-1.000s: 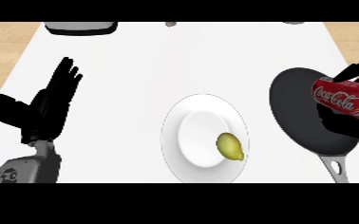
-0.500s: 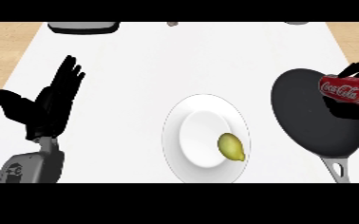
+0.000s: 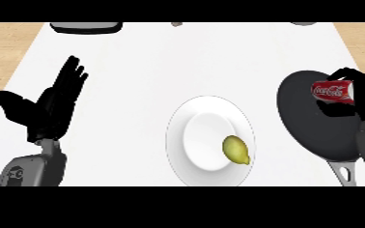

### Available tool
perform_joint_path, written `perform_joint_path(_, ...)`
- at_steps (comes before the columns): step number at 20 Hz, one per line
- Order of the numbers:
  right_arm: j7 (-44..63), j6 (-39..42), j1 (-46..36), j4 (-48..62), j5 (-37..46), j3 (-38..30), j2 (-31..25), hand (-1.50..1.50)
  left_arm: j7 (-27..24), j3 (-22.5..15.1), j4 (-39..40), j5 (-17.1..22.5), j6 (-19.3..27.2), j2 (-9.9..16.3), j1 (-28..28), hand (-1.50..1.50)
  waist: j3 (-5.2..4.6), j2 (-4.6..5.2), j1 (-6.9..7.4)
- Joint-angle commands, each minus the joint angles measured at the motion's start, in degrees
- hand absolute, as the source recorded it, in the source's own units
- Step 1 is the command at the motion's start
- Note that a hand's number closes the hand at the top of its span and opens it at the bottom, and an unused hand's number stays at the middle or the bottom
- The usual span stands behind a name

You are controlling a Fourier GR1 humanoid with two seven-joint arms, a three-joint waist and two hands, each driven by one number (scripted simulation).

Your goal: Pick the can from the plate and place it in the pan

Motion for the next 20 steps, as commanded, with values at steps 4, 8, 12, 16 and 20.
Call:
perform_joint_path(4,-8.7,0.7,-6.6,21.7,-4.3,-5.1,-0.2,-1.5,-0.8,-1.7,0.3,-0.8,0.1,-1.8,1.1,0.0,0.04,0.12,0.3)
perform_joint_path(8,-16.9,-1.3,-7.9,28.5,-6.6,-7.7,-0.5,-1.5,0.4,-1.3,-0.4,-1.2,0.2,-1.1,0.0,0.0,0.03,0.04,0.1)
perform_joint_path(12,-23.6,4.1,-6.6,23.4,-17.0,-14.9,-1.6,-1.5,0.4,-0.7,0.5,-1.6,1.1,-1.0,-0.9,0.0,0.07,-0.09,-0.7)
perform_joint_path(16,-26.8,12.0,-4.5,21.4,-26.0,-21.4,-3.8,-1.5,0.0,1.2,-1.7,0.7,-1.3,0.6,2.9,0.0,0.0,-0.53,-1.1)
perform_joint_path(20,-27.6,22.4,-2.2,22.2,-33.0,-26.4,-8.3,-1.5,1.5,0.0,-0.5,-1.0,0.8,-0.6,0.2,0.0,-0.04,-0.46,-1.59)
